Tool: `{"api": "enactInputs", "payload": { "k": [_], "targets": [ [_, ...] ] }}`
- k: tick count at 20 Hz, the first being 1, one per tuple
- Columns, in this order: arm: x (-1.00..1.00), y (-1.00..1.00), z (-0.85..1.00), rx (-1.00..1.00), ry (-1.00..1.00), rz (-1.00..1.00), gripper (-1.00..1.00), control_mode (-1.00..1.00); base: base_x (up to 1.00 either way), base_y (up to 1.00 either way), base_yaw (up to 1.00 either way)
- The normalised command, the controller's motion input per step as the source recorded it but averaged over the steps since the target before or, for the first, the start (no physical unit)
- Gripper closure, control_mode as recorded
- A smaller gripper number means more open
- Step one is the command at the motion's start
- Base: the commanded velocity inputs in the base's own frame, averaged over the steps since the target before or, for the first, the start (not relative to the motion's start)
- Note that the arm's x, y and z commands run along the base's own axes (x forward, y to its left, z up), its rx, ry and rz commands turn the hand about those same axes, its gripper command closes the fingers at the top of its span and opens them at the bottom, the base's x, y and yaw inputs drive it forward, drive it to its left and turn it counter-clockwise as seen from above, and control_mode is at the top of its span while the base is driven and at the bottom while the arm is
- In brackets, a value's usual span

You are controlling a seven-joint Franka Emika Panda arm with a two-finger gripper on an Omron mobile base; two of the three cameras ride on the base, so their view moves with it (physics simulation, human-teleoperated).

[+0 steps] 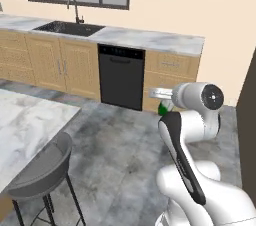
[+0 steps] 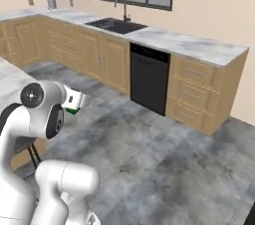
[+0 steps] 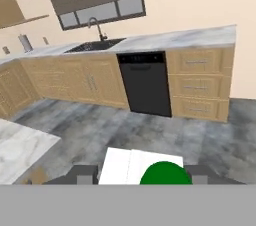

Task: Take a sugar cube from the saucer and place it inside the coffee. Then, grab milk from the fridge and place it next to the coffee on the counter to sweeten the coffee.

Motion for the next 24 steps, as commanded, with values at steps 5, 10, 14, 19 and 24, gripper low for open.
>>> {"api": "enactInputs", "payload": {
  "k": [5,10,14,19,24],
  "targets": [
    [0.0,0.0,0.0,0.0,0.0,0.0,1.0,1.0,1.0,-0.44,0.39],
    [0.0,0.0,0.0,0.0,0.0,0.0,1.0,1.0,1.0,-0.28,0.45],
    [0.0,0.0,0.0,0.0,0.0,0.0,1.0,1.0,1.0,-0.2,0.53],
    [0.0,0.0,0.0,0.0,0.0,0.0,1.0,1.0,1.0,-0.21,0.54],
    [0.0,0.0,0.0,0.0,0.0,0.0,1.0,1.0,1.0,-0.33,0.51]
  ]
}}
